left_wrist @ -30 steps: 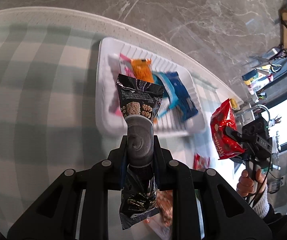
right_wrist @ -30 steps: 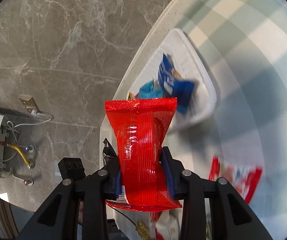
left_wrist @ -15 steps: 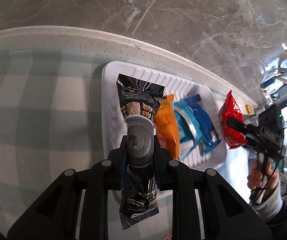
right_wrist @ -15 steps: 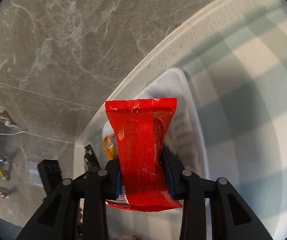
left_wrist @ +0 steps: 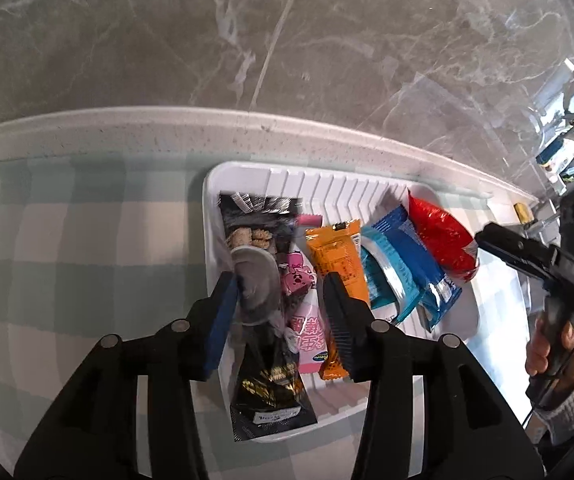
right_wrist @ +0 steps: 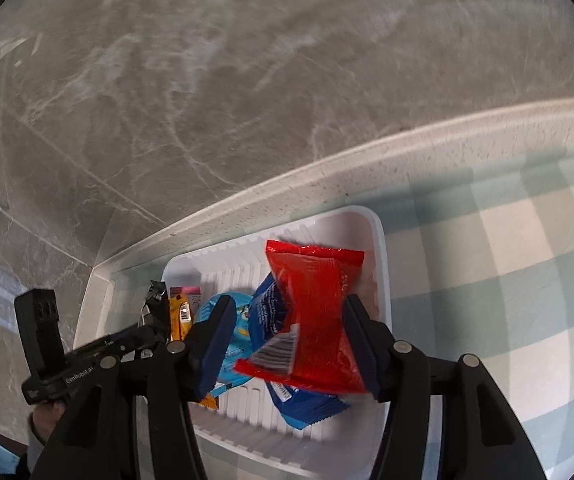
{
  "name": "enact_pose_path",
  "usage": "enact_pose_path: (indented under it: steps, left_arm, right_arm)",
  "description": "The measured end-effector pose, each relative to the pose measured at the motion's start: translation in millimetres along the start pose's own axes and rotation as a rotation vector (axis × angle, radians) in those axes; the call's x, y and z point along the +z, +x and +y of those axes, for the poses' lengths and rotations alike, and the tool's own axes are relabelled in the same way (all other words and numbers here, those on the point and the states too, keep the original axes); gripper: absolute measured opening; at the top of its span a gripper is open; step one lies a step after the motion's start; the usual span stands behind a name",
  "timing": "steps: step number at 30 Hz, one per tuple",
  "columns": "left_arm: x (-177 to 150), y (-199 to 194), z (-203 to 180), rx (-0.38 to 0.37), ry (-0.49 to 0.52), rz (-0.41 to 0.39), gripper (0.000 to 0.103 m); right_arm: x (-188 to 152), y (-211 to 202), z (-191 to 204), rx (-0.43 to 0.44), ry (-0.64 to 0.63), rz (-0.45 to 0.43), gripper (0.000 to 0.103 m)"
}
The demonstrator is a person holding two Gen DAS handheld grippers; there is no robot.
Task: Organize snacks
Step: 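Lower black packet into tray with left tool while right tool drops red bag there, then grasp gold cake packet with left tool while right tool grasps white-red bag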
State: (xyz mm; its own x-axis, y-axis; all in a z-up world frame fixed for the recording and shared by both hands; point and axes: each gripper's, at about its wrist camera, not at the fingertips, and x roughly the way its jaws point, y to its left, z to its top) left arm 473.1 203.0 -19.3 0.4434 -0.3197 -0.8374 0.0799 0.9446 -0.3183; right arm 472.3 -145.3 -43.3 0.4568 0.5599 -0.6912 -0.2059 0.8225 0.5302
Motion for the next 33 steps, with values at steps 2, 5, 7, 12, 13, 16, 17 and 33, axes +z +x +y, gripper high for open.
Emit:
enact_pose_path:
  steps: [2,5,7,12,13,16,17,33]
  left_arm:
    - [-1.0,-6.3,-0.7,0.003,0.0,-0.01,0.043]
    - [-6.9,-17.2,-2.8,-0.001,0.0,-0.026,0.043]
    - [-15.4,-27.2,-8.7,-0.003,0.004,-0.034,0.043]
    - [-36.5,-52.4,-11.4,0.002,0.006,-0.044,0.043]
    - [-43.0,-59.2,-13.1,0.001,0.007,-0.044,0.043]
    - [-61.2,-75.8,-16.8,0.005,0.012,-0.046,0.043]
    - [-68.2,-81.1,-18.3,0.006,0.013,-0.043,0.043]
    - [-200.2,-127.2,-19.6,0.032,-0.069,0.057,0.044]
  right_arm:
    - [-5.6,-8.0,5.7,-0.005,-0.026,-0.016,0.06]
    - [-17.4,-24.0,13.6,0.005,-0.05,-0.033,0.061]
    - [-27.2,-36.2,16.3,0.013,-0.06,-0.042,0.062]
    - [-55.5,-60.2,25.1,0.021,-0.082,-0.048,0.063]
    - [-61.9,-65.8,25.4,0.022,-0.084,-0.049,0.063]
    - [-80.5,-82.4,23.3,0.022,-0.086,-0.053,0.064]
    - [-85.8,-86.5,23.1,0.023,-0.084,-0.054,0.064]
    - [-191.8,-114.2,36.2,0.094,-0.084,0.048,0.067]
